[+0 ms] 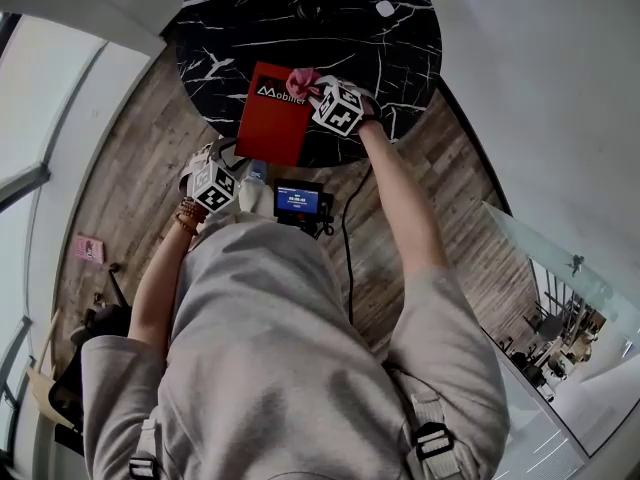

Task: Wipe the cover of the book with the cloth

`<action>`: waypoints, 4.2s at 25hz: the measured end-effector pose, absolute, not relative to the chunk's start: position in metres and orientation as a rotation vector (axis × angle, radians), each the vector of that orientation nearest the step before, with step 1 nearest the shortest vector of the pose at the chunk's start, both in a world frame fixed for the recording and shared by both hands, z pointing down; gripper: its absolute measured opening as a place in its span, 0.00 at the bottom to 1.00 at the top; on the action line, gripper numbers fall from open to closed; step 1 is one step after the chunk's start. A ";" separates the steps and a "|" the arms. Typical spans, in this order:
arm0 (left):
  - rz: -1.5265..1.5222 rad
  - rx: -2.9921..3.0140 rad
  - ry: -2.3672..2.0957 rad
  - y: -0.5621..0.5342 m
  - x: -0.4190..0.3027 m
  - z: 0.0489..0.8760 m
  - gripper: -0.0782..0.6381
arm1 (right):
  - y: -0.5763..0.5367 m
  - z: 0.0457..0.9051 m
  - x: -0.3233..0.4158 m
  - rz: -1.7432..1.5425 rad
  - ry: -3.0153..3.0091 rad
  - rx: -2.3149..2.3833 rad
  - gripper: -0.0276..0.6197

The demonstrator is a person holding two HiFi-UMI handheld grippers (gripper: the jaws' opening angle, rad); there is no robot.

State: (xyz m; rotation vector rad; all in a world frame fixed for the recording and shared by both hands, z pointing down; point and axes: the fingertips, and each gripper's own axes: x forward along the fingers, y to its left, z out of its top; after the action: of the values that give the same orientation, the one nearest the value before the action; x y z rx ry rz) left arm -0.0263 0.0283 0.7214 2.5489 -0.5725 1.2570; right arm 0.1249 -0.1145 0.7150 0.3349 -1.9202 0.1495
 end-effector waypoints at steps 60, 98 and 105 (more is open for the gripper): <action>1.299 2.560 -0.637 0.040 -0.023 0.721 0.39 | -0.019 0.716 0.093 0.218 -1.955 0.315 0.13; 1.457 2.583 -0.634 0.045 -0.017 0.727 0.35 | 0.064 0.717 0.064 0.288 -2.037 0.207 0.13; 1.459 2.593 -0.641 0.044 -0.017 0.726 0.34 | 0.073 0.712 0.061 0.348 -2.033 0.153 0.13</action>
State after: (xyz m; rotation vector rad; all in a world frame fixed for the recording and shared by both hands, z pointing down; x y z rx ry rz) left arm -0.0169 0.0438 0.7256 2.5926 -0.6408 1.4595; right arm 0.0608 0.0729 0.7125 0.1525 -2.0329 0.3481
